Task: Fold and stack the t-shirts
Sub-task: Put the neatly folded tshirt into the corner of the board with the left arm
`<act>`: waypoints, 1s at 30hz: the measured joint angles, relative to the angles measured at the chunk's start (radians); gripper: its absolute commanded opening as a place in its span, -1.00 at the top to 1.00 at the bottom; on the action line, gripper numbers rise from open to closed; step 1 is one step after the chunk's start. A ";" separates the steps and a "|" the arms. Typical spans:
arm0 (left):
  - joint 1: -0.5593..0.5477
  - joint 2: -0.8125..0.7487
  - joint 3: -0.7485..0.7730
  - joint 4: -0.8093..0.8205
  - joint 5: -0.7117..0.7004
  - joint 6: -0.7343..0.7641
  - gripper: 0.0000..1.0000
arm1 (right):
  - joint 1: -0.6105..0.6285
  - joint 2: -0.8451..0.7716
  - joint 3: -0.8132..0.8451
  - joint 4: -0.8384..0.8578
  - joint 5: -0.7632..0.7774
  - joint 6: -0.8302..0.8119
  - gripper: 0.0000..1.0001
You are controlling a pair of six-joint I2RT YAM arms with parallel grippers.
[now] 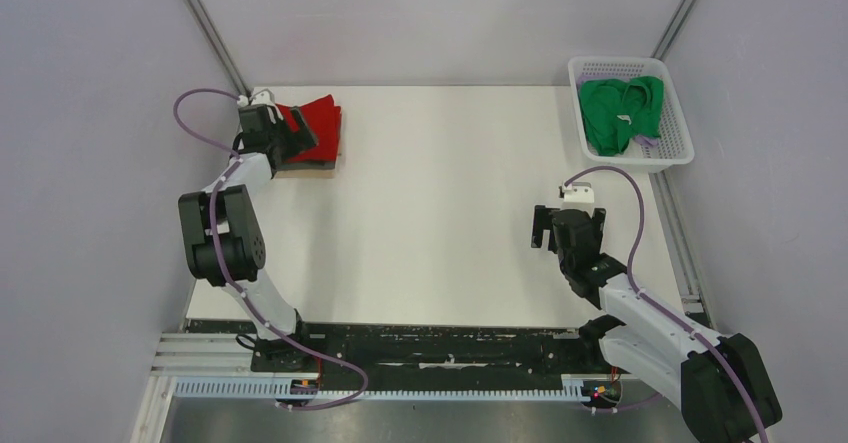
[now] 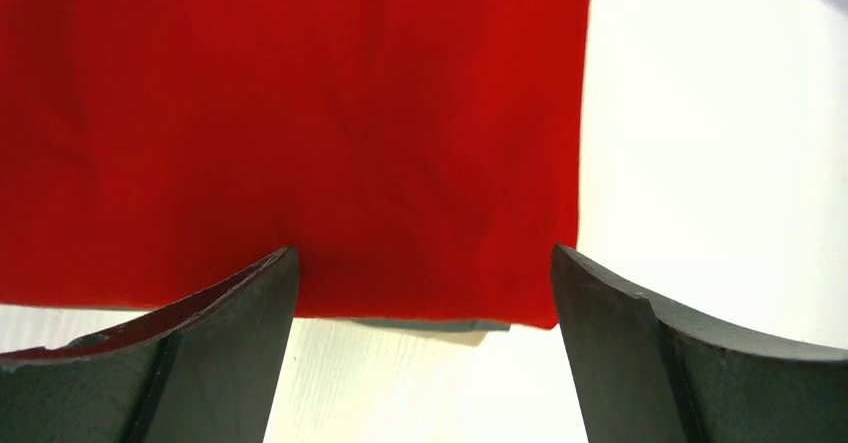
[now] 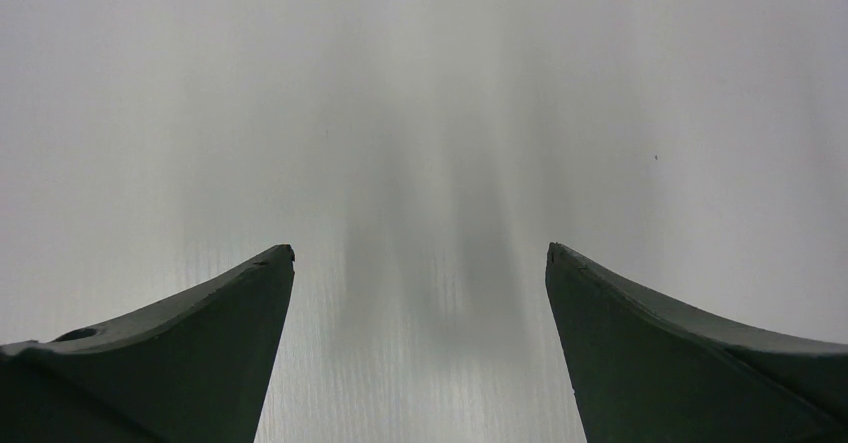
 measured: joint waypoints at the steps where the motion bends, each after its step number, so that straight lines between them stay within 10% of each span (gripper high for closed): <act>1: 0.000 0.003 -0.025 0.000 0.006 -0.007 -0.99 | 0.000 0.000 0.000 0.000 -0.002 -0.002 -0.97; 30: -0.001 0.073 -0.054 -0.013 -0.068 -0.008 -0.99 | 0.000 0.001 0.000 0.003 0.007 -0.005 -0.97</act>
